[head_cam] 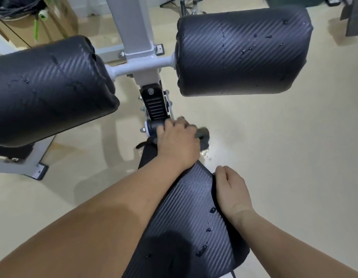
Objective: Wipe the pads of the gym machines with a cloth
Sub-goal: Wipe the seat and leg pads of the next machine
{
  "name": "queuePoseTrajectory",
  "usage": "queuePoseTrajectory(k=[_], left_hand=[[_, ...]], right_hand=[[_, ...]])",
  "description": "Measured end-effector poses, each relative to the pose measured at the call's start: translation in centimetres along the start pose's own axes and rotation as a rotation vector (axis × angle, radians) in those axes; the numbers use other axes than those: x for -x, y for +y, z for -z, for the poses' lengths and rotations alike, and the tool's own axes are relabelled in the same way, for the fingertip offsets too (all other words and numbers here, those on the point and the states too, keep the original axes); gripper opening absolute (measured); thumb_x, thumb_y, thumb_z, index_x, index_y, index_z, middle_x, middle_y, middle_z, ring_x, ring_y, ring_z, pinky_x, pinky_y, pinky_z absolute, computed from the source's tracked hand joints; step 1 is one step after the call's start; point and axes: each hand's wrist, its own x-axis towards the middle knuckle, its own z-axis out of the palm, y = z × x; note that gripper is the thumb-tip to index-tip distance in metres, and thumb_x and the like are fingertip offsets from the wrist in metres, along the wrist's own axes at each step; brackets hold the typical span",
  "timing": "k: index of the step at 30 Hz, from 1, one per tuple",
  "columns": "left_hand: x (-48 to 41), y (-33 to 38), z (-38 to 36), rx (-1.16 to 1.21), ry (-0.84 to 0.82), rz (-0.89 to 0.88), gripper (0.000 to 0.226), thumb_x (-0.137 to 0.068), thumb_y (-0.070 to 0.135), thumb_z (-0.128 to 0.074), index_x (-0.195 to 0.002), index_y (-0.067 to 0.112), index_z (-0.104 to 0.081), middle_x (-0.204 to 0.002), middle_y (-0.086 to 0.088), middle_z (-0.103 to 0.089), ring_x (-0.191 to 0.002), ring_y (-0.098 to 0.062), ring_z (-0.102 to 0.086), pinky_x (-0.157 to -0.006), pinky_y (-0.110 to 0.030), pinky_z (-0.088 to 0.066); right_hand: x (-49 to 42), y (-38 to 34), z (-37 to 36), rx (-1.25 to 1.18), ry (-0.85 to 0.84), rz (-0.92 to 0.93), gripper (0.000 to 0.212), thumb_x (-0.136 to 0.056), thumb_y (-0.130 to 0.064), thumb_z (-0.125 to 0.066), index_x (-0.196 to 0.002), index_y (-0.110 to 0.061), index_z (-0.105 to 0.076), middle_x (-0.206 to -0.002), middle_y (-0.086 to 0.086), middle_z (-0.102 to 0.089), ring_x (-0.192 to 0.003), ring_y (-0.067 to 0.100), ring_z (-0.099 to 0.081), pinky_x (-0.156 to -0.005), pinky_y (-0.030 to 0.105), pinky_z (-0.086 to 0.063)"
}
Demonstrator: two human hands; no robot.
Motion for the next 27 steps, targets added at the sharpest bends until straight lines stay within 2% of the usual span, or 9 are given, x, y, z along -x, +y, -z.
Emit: queuePoseTrajectory(k=[3,5,8,11,15,18,22,24,27], left_hand=[[4.1,2.7,-0.6,0.007,-0.012,-0.287,0.037,-0.098,0.047,-0.040,-0.124,0.032,-0.063,-0.123,0.003,-0.059,-0.116,-0.027,-0.045,-0.096,-0.047,-0.032],[5.2,2.2,-0.1,0.114,-0.087,-0.341,0.038,-0.100,0.053,-0.040,-0.128,0.036,-0.060,-0.123,0.006,-0.059,-0.118,-0.025,-0.045,-0.096,-0.046,-0.031],[1.7,1.9,1.4,-0.018,-0.247,-0.229,0.040,-0.098,0.054,-0.038,-0.130,0.039,-0.058,-0.124,0.001,-0.060,-0.120,-0.027,-0.047,-0.098,-0.049,-0.030],[0.6,4.5,1.9,-0.228,-0.360,-0.063,0.034,-0.089,0.045,-0.042,-0.114,0.032,-0.061,-0.111,0.000,-0.062,-0.114,-0.028,-0.050,-0.102,-0.053,-0.027],[4.6,11.2,0.8,-0.165,-0.492,-0.171,0.023,-0.080,0.039,-0.055,-0.099,0.027,-0.061,-0.092,0.004,-0.062,-0.096,-0.025,-0.060,-0.099,-0.049,-0.028],[9.3,13.2,-0.1,-0.091,-0.363,-0.286,0.028,-0.085,0.043,-0.055,-0.108,0.031,-0.065,-0.099,0.003,-0.060,-0.104,-0.026,-0.055,-0.092,-0.048,-0.029],[17.4,9.8,-2.5,0.198,0.030,-0.504,0.027,-0.093,0.041,-0.056,-0.119,0.034,-0.062,-0.126,0.008,-0.055,-0.120,-0.022,-0.049,-0.093,-0.045,-0.033],[19.8,6.0,-3.0,0.310,0.066,-0.483,0.029,-0.093,0.042,-0.057,-0.122,0.037,-0.057,-0.132,0.008,-0.051,-0.122,-0.022,-0.048,-0.094,-0.044,-0.036],[21.6,-1.6,-3.1,0.289,0.133,-0.264,0.031,-0.092,0.046,-0.055,-0.122,0.039,-0.055,-0.133,0.006,-0.053,-0.120,-0.025,-0.051,-0.092,-0.049,-0.044]], right_hand=[[-0.2,0.1,0.3,-0.127,0.066,-0.035,0.039,-0.106,-0.034,-0.033,-0.088,-0.014,-0.060,-0.089,0.002,-0.066,-0.088,0.021,-0.060,-0.079,0.039,-0.045],[-0.1,0.0,0.8,-0.269,0.133,-0.106,0.034,-0.107,-0.036,-0.035,-0.096,-0.013,-0.058,-0.093,0.001,-0.064,-0.092,0.023,-0.060,-0.082,0.039,-0.044],[0.5,1.2,2.1,-0.404,0.132,-0.195,0.036,-0.103,-0.044,-0.042,-0.100,-0.011,-0.056,-0.094,0.005,-0.062,-0.088,0.023,-0.058,-0.086,0.044,-0.047],[1.5,3.6,4.2,-0.352,0.103,-0.222,0.049,-0.093,-0.045,-0.045,-0.103,0.001,-0.058,-0.088,0.012,-0.059,-0.079,0.024,-0.053,-0.077,0.043,-0.048],[3.0,6.0,7.7,-0.319,0.140,-0.242,0.045,-0.094,-0.039,-0.046,-0.104,0.003,-0.057,-0.086,0.009,-0.056,-0.074,0.024,-0.049,-0.068,0.039,-0.042],[3.7,6.2,9.5,-0.277,0.158,-0.214,0.033,-0.098,-0.031,-0.047,-0.103,0.000,-0.058,-0.089,0.013,-0.062,-0.078,0.029,-0.056,-0.068,0.038,-0.043],[4.8,4.0,10.0,-0.222,0.084,-0.161,0.022,-0.097,-0.028,-0.047,-0.093,-0.008,-0.055,-0.080,0.002,-0.056,-0.068,0.027,-0.055,-0.065,0.037,-0.045],[5.1,3.1,9.4,-0.149,0.055,-0.112,0.020,-0.097,-0.026,-0.048,-0.087,-0.011,-0.053,-0.079,0.000,-0.056,-0.068,0.022,-0.049,-0.065,0.036,-0.043],[5.1,1.5,7.5,0.000,-0.008,-0.042,0.017,-0.096,-0.033,-0.047,-0.093,-0.020,-0.057,-0.091,-0.001,-0.062,-0.079,0.021,-0.058,-0.074,0.038,-0.049]])
